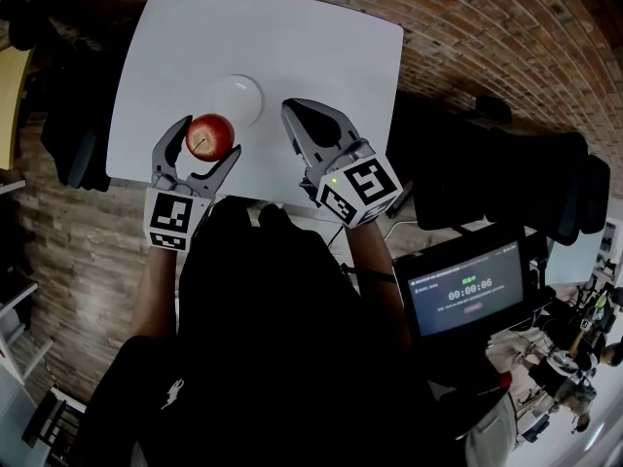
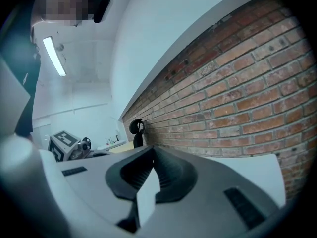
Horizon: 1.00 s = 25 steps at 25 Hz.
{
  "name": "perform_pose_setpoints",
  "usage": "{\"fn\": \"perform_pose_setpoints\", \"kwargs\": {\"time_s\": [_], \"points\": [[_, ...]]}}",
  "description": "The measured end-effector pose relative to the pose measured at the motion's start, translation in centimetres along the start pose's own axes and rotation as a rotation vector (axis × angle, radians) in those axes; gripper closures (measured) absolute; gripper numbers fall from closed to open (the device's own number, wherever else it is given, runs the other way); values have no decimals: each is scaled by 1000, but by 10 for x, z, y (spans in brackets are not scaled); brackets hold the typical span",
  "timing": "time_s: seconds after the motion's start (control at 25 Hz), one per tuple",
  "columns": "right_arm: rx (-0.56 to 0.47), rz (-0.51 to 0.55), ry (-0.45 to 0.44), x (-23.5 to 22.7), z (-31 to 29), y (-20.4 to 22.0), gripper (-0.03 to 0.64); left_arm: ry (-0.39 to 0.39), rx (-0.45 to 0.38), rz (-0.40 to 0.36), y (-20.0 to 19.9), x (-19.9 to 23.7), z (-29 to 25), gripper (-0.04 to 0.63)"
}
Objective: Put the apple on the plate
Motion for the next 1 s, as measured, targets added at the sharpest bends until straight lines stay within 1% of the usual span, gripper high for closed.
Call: {"fn": "perform_pose_setpoints", "kwargs": {"time_s": [0.16, 0.32, 0.52, 0.72, 0.88, 1.0], "points": [[-3, 7, 1, 6, -4, -1, 614, 9, 3, 3, 5, 4, 1, 192], [-1, 11, 30, 13, -10, 2, 614, 32, -3, -2, 11, 15, 6, 192], [2, 3, 65, 12, -13, 2, 614, 68, 13, -22, 16, 22, -2, 192], [12, -5, 101, 17, -20, 2, 614, 118, 45, -40, 27, 31, -13, 193], [22, -3, 143, 30, -30, 13, 614, 161, 42, -58, 42, 45, -13, 193], [28, -8, 169, 32, -35, 18, 614, 196, 43, -72, 45, 49, -18, 193]]}}
Point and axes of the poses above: the fingertips, and each gripper's own axes: z backward along the fingers, x to its left, y out of its underside, the point moved 3 cm from there along z, backward along the fingers, and after that the axes turned 2 degrees about -y, right-handed, at the moved point
